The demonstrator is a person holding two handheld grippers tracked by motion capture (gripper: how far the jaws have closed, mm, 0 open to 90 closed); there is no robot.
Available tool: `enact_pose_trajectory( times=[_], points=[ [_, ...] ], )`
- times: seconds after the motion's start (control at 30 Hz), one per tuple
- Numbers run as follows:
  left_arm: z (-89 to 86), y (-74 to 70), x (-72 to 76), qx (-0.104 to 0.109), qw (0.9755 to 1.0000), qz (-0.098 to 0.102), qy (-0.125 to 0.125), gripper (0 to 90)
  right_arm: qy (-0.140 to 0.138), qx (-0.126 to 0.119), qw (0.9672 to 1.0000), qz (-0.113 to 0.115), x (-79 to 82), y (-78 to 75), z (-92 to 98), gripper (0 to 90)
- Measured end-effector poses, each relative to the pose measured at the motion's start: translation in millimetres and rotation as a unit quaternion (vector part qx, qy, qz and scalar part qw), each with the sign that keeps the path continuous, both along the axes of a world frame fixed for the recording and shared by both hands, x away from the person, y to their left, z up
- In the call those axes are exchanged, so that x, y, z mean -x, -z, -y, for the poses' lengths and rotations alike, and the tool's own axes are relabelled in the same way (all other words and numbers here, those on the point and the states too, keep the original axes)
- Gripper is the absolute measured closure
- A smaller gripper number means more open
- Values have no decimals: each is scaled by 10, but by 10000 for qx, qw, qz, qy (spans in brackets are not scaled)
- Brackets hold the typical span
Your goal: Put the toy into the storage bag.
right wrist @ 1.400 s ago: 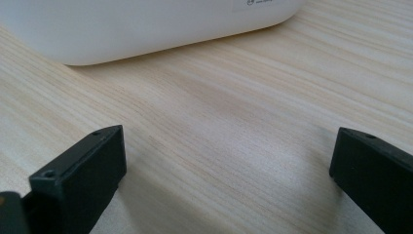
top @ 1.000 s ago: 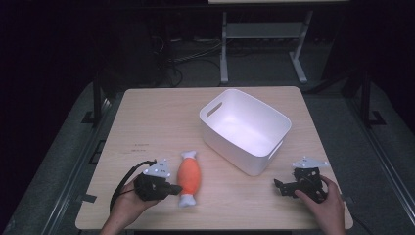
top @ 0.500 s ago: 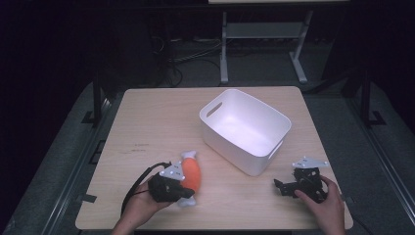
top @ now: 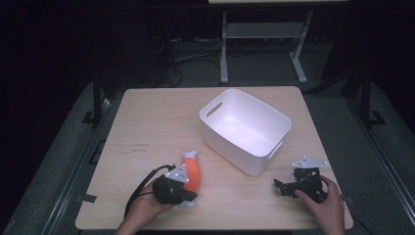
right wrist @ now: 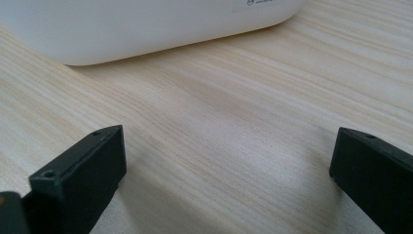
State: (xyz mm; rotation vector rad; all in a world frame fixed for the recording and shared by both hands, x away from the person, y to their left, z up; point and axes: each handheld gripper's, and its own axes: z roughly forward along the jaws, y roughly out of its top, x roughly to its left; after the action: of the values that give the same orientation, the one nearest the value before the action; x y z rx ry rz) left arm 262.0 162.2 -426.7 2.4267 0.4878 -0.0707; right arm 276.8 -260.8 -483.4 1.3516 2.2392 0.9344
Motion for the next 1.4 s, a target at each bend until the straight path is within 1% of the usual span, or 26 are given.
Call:
enact_pose_trajectory(
  times=[0.6, 0.67, 0.73, 0.93, 1.0, 1.1, 1.13, 1.17, 1.2, 1.23, 1.33, 1.37, 1.4],
  points=[
    [-212, -23, 1, -36, 9996, 34, -276, 898, -1, 0, 10000, -2, 0, 0, 0, 0],
    [-237, -27, -1, -36, 9995, 47, -303, 898, -2, 1, 10000, 0, 0, 0, 0, 0],
    [-265, -37, -10, -82, 9995, 71, -311, 898, 0, -1, 10000, -1, 0, 0, 0, 0],
    [-339, -50, -20, -65, 9990, 113, -420, 898, -1, 0, 10000, 0, 0, 0, 0, 0],
    [-365, -55, -23, -83, 9988, 113, -477, 898, -2, 0, 10000, -1, 0, 0, 0, 0],
    [-406, -55, -30, -55, 9983, 143, -565, 898, 0, 0, 10000, 0, 0, 0, 0, 0],
    [-425, -62, -37, -96, 9982, 162, -566, 898, -1, -1, 10000, -1, 0, 0, 0, 0],
    [-455, -66, -44, -94, 9979, 183, -619, 898, 0, 0, 10000, -1, 0, 0, 0, 0],
    [-455, -66, -44, -94, 9979, 183, -619, 898, 0, 0, 10000, -1, 0, 0, 0, 0],
    [-500, -71, -52, -83, 9973, 195, -709, 898, 0, 0, 10000, 0, 0, 0, 0, 0],
    [-535, -79, -57, -99, 9970, 204, -741, 898, -1, 0, 10000, -2, 0, 0, 0, 0],
    [-565, -80, -60, -54, 9964, 217, -814, 898, -1, -1, 10000, -1, 0, 0, 0, 0],
    [-565, -80, -60, -54, 9964, 217, -814, 898, -1, -1, 10000, -1, 0, 0, 0, 0]
  ],
)
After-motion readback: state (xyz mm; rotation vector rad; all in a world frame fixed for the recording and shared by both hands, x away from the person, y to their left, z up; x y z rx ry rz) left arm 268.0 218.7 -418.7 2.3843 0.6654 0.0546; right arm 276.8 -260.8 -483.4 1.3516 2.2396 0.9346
